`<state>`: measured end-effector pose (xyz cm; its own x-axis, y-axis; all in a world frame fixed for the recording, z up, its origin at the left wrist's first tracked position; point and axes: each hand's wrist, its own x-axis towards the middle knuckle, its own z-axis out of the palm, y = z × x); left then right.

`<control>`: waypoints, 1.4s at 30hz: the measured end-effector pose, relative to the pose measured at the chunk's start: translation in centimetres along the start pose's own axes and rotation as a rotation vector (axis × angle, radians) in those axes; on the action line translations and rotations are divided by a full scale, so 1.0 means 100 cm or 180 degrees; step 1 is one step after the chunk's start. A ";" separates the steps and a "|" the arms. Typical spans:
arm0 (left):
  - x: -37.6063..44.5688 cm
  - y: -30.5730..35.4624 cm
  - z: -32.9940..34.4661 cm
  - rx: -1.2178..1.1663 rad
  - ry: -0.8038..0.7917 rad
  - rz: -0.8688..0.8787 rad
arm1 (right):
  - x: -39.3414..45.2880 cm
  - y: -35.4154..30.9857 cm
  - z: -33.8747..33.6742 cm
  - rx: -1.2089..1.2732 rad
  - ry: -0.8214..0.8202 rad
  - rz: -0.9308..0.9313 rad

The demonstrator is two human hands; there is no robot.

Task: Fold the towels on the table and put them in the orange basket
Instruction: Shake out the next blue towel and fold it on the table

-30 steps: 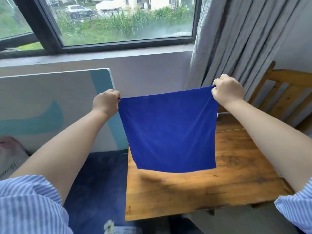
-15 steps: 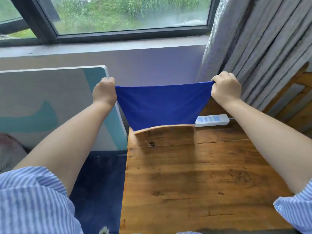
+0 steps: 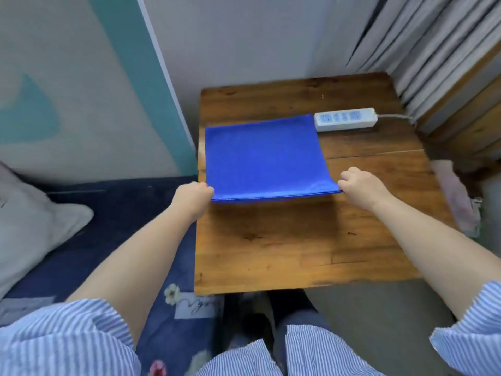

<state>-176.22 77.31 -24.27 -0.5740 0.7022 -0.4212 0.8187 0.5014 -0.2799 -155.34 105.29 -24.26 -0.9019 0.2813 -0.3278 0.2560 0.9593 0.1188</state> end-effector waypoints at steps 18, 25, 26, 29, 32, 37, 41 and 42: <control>-0.041 0.056 0.133 0.0112 -0.0789 0.0883 | -0.067 -0.062 0.119 -0.0294 0.0125 -0.0358; -0.015 0.050 0.105 0.0147 -0.1405 0.1082 | -0.022 -0.056 0.091 -0.0485 -0.1332 -0.0351; -0.007 0.049 0.098 0.0061 -0.1372 0.0954 | -0.011 -0.055 0.085 -0.0509 -0.1263 -0.0389; 0.024 0.042 0.076 -0.0397 -0.1040 0.0476 | 0.028 -0.049 0.067 -0.0311 -0.0849 -0.0368; 0.059 0.033 0.056 -0.0958 -0.0448 -0.0021 | 0.066 -0.041 0.050 -0.0057 0.0237 -0.0686; 0.125 0.028 0.036 -0.1730 0.0209 -0.0684 | 0.131 -0.032 0.038 0.0551 0.0362 -0.0346; 0.180 0.043 0.035 -0.1912 0.0429 -0.0583 | 0.185 -0.047 0.053 0.0953 0.0326 -0.0101; 0.192 0.047 0.036 -0.1898 0.0488 -0.0517 | 0.197 -0.052 0.057 0.1032 0.0275 -0.0080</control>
<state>-183.36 91.35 -36.79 -0.7218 0.6358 -0.2733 0.5975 0.7718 0.2174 -172.53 105.94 -36.65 -0.9320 0.2677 -0.2445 0.3182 0.9273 -0.1972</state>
